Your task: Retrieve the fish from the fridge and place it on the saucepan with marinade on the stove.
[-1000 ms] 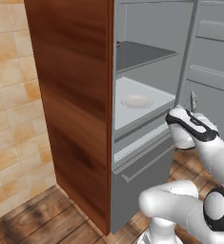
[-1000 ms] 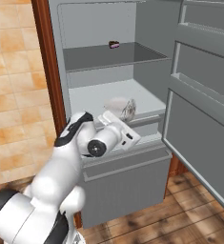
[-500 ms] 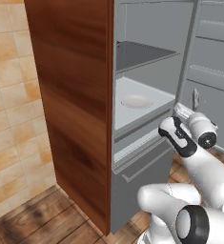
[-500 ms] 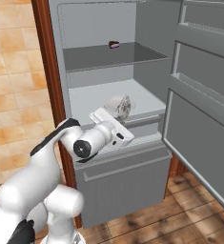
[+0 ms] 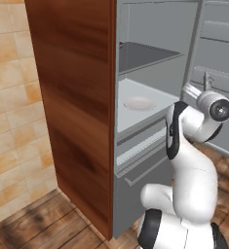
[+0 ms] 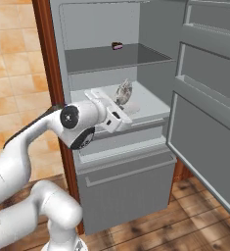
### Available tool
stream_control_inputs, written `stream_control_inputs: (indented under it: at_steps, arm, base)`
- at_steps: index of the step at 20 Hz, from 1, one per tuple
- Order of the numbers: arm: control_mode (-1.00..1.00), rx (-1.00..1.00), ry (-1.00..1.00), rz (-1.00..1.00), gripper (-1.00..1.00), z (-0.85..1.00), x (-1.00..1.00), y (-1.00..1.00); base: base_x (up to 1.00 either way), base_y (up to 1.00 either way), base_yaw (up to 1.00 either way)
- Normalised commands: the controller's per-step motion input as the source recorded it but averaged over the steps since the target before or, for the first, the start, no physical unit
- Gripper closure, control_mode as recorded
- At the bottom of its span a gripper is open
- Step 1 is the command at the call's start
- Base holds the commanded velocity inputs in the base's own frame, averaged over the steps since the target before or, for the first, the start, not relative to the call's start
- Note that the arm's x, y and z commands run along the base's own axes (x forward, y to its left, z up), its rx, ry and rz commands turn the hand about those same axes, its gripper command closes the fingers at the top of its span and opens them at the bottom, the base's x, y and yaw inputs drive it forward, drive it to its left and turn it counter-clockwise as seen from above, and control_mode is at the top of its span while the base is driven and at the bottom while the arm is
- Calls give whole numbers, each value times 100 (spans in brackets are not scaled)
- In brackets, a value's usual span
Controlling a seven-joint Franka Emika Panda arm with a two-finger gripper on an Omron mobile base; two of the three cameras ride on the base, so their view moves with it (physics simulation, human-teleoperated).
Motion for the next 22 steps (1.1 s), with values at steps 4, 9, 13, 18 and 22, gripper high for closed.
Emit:
stream_control_inputs:
  at_steps: [4,9,13,18,22]
  arm:
    - [-100,5,17,0,100,94,-48,0]
    - [-100,1,16,0,100,25,-60,1]
    - [-100,0,10,0,100,-21,-66,9]
    - [-100,0,8,0,100,-22,-64,4]
    - [-100,-4,2,0,100,-27,-61,15]
  base:
    - [0,0,0]
    - [0,0,0]
    - [0,0,0]
    - [0,0,0]
    - [0,0,0]
